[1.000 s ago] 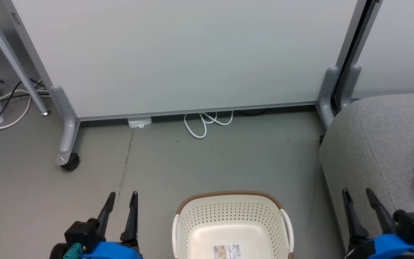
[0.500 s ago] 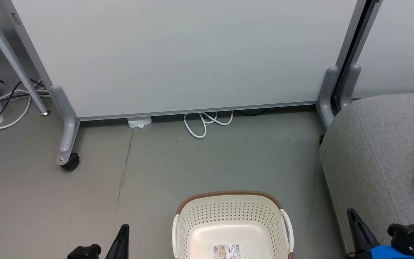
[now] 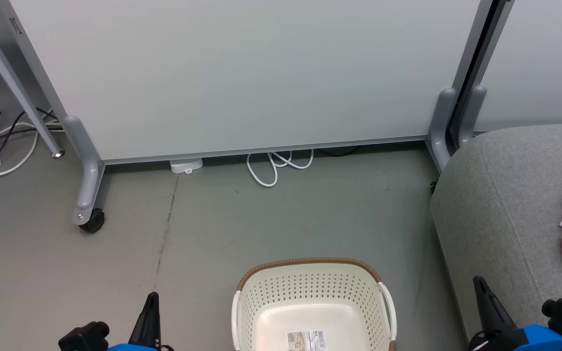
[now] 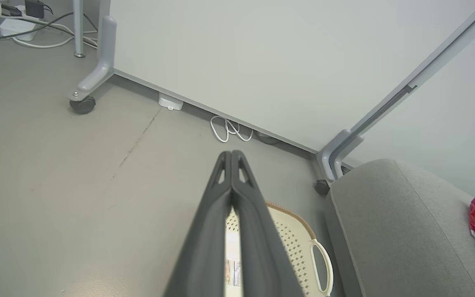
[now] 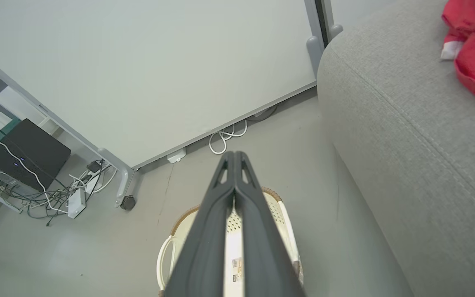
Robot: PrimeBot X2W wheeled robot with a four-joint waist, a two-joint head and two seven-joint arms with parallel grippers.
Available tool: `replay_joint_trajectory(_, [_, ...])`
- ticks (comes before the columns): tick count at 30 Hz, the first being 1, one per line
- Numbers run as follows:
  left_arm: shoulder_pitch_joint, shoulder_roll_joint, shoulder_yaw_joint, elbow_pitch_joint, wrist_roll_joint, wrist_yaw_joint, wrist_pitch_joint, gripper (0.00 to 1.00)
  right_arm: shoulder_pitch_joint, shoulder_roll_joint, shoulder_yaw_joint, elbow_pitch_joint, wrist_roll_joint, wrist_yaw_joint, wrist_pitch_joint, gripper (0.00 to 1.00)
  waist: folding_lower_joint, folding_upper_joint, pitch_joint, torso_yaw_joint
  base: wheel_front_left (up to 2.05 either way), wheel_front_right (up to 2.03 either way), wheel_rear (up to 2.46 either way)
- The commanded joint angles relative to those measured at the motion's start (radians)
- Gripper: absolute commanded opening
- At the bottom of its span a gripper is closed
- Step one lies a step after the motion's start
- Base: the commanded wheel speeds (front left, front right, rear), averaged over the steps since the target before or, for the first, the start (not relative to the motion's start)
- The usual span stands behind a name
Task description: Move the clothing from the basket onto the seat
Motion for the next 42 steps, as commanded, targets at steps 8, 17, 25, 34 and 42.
replay_joint_trajectory(8, [-0.042, -0.002, 0.030, -0.036, -0.123, -0.001, 0.032, 0.00, -0.044, -0.006, -0.003, -0.011, 0.138, 0.000, 0.014, 0.00, -0.0001, -0.0001, 0.001, -0.005, 0.00, 0.00, 0.00])
replay_joint_trajectory(17, [-0.055, -0.005, 0.056, -0.057, -0.242, -0.001, 0.066, 0.00, -0.060, -0.008, -0.004, -0.008, 0.270, 0.000, 0.031, 0.00, -0.0001, -0.0001, 0.002, -0.011, 0.00, 0.00, 0.00])
replay_joint_trajectory(25, [-0.065, -0.007, 0.077, -0.074, -0.340, -0.001, 0.093, 0.00, -0.074, -0.009, -0.004, -0.006, 0.377, 0.000, 0.043, 0.00, -0.0001, -0.0001, 0.002, -0.016, 0.00, 0.00, 0.00])
replay_joint_trajectory(34, [-0.077, -0.010, 0.098, -0.092, -0.439, -0.001, 0.122, 0.00, -0.089, -0.010, -0.005, -0.003, 0.488, 0.000, 0.057, 0.00, -0.0001, -0.0001, 0.003, -0.022, 0.00, 0.00, 0.00])
replay_joint_trajectory(42, [-0.084, -0.012, 0.118, -0.106, -0.521, -0.002, 0.145, 0.00, -0.101, -0.011, -0.006, -0.001, 0.579, 0.000, 0.068, 0.00, -0.0002, -0.0001, 0.004, -0.027, 0.00, 0.00, 0.00])
